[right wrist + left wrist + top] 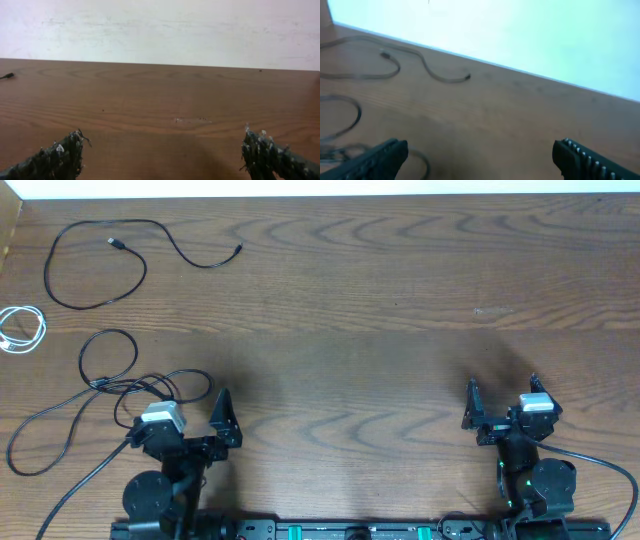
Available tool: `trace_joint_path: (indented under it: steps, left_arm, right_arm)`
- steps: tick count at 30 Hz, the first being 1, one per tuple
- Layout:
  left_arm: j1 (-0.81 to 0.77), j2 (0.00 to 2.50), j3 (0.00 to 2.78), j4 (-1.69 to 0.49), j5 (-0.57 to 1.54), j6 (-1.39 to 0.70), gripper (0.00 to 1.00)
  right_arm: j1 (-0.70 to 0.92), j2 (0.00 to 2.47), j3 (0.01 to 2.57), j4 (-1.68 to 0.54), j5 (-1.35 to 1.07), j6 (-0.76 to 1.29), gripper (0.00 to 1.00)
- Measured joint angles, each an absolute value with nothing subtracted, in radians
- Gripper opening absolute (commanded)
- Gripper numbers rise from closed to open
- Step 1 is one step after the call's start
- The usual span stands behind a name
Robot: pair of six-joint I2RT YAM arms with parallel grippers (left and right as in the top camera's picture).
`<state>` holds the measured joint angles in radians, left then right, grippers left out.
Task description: Untangle cables
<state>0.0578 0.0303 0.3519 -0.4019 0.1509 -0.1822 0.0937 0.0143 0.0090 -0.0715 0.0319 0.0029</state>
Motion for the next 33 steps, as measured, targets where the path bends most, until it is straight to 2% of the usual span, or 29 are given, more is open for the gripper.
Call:
trace_joint_path:
  steps: [14,20,27,33]
  left_arm:
    - [0.058,0.010,0.035,0.153,0.151,-0.175,0.98]
    - [0.058,0.010,0.006,0.163,0.150,-0.175,0.97]
    - [0.058,0.012,0.009,-0.006,0.143,-0.173,0.97]
    - [0.058,0.011,0.016,-0.019,0.128,-0.167,0.97]
  right_arm:
    - [0.094,0.013,0.009,-0.072,0.031,0.003,0.99]
    - [0.094,0.013,0.009,-0.072,0.031,0.003,0.99]
    - [0.094,0.012,0.009,-0.070,0.031,0.002,0.99]
    - [0.094,0.012,0.009,-0.071,0.031,0.003,0.99]
